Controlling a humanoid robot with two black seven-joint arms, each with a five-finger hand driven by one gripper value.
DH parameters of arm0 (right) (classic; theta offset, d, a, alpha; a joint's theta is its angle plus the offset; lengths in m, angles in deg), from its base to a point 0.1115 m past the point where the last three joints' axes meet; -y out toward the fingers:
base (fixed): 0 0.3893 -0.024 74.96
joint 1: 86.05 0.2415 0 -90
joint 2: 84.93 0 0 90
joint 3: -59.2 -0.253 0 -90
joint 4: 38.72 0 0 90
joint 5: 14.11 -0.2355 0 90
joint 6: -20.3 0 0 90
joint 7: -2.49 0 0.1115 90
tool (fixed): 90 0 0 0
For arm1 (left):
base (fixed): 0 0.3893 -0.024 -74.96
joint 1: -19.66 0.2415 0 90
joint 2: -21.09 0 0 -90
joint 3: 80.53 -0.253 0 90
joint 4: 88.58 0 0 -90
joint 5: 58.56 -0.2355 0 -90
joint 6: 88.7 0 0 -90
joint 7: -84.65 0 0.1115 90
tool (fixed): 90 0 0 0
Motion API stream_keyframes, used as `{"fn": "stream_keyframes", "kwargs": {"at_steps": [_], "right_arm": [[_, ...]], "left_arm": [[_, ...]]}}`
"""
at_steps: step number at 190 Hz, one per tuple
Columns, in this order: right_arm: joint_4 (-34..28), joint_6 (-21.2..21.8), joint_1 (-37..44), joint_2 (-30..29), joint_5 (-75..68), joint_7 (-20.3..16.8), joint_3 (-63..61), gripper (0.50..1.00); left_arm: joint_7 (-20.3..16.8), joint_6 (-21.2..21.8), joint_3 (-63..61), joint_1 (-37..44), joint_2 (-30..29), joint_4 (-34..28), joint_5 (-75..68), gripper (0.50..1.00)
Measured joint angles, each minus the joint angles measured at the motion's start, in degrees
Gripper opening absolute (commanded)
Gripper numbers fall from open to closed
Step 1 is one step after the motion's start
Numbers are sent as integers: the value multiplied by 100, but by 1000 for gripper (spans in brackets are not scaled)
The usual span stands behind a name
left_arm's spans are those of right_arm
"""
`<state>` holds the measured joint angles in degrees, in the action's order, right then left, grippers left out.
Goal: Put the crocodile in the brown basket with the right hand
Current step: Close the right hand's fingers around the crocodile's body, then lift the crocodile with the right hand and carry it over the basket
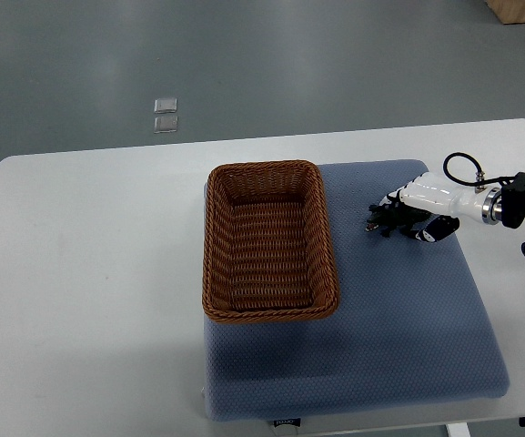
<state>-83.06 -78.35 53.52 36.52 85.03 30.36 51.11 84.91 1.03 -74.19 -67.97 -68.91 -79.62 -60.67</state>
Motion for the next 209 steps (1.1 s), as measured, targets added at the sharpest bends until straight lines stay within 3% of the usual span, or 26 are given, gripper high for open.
{"fn": "stream_keyframes", "kwargs": {"at_steps": [24, 117, 182, 209], "right_arm": [[8, -6, 0, 0, -2, -6, -6, 500], [76, -301, 45, 78, -118, 19, -126, 500], [-48, -378, 619, 99, -271, 106, -249, 500], [-285, -366, 922, 71, -273, 328, -255, 500]], "left_arm": [[0, 0, 0, 0, 0, 0, 0, 1000], [0, 0, -1, 0, 0, 0, 0, 1000], [0, 0, -1, 0, 0, 0, 0, 1000], [0, 0, -1, 0, 0, 0, 0, 1000]]}}
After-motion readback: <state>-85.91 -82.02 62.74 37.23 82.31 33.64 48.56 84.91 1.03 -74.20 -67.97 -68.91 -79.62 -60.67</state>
